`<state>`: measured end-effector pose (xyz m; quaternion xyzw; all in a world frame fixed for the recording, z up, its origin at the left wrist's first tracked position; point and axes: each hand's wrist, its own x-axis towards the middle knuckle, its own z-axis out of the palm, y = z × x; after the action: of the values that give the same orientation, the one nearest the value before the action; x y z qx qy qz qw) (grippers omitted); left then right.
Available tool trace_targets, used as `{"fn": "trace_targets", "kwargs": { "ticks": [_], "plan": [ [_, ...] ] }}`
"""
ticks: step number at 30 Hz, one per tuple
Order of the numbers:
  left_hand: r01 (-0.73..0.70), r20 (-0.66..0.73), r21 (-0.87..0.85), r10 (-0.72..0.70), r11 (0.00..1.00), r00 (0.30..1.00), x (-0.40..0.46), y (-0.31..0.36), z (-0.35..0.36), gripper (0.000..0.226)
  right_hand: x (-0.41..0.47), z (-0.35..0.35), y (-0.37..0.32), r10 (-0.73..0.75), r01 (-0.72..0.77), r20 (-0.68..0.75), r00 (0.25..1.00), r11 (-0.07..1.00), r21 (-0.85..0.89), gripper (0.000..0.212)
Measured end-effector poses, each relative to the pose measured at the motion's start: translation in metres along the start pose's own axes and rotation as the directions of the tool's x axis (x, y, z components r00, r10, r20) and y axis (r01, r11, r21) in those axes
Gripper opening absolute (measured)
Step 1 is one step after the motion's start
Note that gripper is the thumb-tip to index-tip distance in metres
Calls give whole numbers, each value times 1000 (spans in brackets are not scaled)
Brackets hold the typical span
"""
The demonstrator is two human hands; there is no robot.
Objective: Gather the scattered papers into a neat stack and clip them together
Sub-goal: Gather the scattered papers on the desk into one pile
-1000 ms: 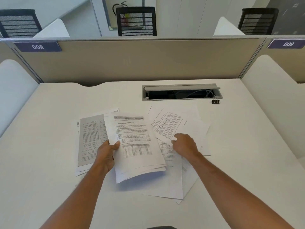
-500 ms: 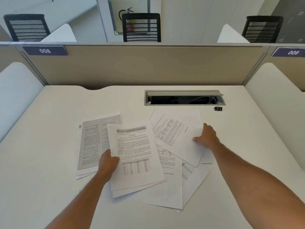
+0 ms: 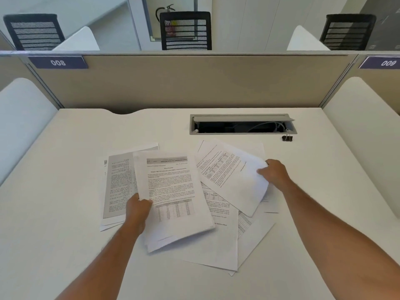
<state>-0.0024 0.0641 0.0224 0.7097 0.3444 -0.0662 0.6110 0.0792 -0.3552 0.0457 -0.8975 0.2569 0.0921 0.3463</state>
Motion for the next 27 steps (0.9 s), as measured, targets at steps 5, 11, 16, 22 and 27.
{"fn": "trace_targets", "kwargs": {
  "ticks": [5,11,16,22,27],
  "plan": [
    [87,-34,-218,-97,972,995,10,8,-10,42,-29,-11,-4,109,-78,-18,994,812,578,15],
    [95,97,-284,-70,954,993,4,18,-3,34,-90,41,0,111,-203,173,979,648,734,23],
    [122,173,-247,-80,961,982,-3,20,16,33,-146,87,-14,119,-295,272,955,486,823,22],
    [108,220,-240,-54,965,974,-7,25,21,28,-182,100,-29,92,-418,410,907,303,857,30],
    [74,233,-171,-32,983,972,-4,20,16,37,-189,94,-27,3,-428,479,878,454,782,30]
  ]
}}
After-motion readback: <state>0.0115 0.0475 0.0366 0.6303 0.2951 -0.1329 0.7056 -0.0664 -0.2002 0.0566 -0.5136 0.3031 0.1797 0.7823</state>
